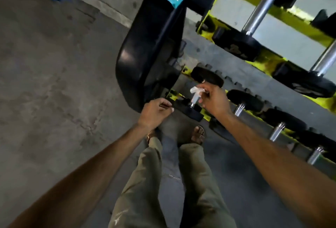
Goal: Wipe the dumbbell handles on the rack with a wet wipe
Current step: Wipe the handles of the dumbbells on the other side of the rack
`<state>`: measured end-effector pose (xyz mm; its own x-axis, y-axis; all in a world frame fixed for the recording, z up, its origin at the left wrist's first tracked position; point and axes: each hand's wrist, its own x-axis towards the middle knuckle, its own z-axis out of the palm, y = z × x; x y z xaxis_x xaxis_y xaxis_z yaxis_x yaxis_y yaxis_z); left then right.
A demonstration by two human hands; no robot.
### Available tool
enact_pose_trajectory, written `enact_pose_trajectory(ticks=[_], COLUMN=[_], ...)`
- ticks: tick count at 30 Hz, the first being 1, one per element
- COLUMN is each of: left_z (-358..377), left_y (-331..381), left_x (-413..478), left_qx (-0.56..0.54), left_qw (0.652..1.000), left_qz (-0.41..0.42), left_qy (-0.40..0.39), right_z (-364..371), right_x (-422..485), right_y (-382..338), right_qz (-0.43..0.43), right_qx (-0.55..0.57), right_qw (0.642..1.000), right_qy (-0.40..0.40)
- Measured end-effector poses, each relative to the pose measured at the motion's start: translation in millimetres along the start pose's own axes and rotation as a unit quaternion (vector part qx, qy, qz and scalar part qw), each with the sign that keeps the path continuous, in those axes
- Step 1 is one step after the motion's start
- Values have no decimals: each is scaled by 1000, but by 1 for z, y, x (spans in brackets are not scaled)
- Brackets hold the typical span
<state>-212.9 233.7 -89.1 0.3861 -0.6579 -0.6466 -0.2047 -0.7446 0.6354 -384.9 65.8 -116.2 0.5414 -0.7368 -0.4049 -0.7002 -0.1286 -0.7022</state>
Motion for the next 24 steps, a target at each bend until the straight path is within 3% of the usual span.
enact_pose_trajectory(ticks=[5,8,12,16,19,21,22,24], left_z=[69,104,133,148,153,158,161,166], left_y=[-39,-57,-74,-77,-78,-78,-78,-78], left_x=[55,76,82,74,76,77,77,76], left_qx=[159,260,356,396,429,449,455,464], left_qw=[982,951,915,901,885,877,874,871], left_qz=[72,130,152,146,155,148,144,138], left_qy=[-76,-102,-112,-97,-92,-91,-88,-79], right_z=[24,36,52,69,65,59,63,78], right_x=[37,71,95,76,102,114,111,99], right_y=[65,93,133,140,137,136,134,123], right_qz=[-130,-181,-197,-243,-262,-200,-187,-209], right_qx=[-172,-337,-456,-423,-461,-475,-472,-448], right_qw=[976,923,864,841,822,845,849,839], right_qy=[-17,-45,-86,-235,-206,-142,-147,-229])
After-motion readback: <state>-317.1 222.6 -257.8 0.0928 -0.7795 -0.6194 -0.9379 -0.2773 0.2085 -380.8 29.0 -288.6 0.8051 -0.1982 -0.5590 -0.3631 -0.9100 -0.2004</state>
